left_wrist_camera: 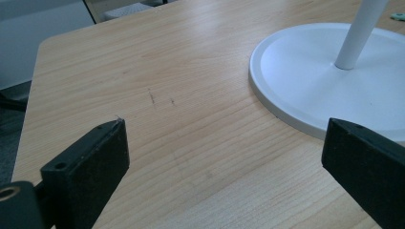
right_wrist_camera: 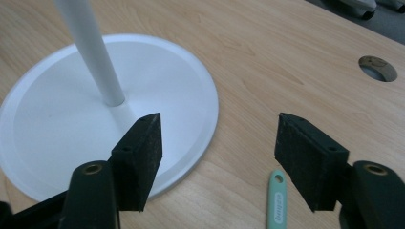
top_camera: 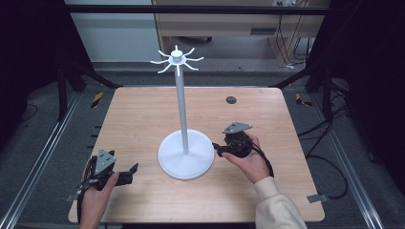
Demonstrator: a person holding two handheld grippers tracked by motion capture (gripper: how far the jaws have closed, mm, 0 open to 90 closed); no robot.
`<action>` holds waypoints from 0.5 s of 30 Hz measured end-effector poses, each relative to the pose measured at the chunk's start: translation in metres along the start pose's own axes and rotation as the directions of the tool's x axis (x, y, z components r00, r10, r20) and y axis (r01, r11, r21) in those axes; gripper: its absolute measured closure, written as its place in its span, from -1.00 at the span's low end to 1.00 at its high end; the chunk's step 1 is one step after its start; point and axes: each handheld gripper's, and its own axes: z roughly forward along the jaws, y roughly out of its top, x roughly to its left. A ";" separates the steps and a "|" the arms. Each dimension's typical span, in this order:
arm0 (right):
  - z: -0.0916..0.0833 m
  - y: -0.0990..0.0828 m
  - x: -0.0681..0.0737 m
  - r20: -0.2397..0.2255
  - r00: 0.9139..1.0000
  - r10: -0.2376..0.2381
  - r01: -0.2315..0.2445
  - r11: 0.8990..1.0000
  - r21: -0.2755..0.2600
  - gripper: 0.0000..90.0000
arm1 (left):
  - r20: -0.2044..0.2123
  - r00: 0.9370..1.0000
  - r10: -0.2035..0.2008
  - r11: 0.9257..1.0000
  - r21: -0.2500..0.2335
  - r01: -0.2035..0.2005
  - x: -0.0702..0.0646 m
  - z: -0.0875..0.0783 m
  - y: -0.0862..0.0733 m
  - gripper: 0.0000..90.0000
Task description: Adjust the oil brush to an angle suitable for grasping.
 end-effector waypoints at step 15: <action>0.014 -0.003 0.016 -0.085 0.994 -0.076 0.085 0.990 0.115 0.45 | 0.005 1.000 0.003 1.000 0.001 -0.003 -0.001 0.000 0.000 -0.96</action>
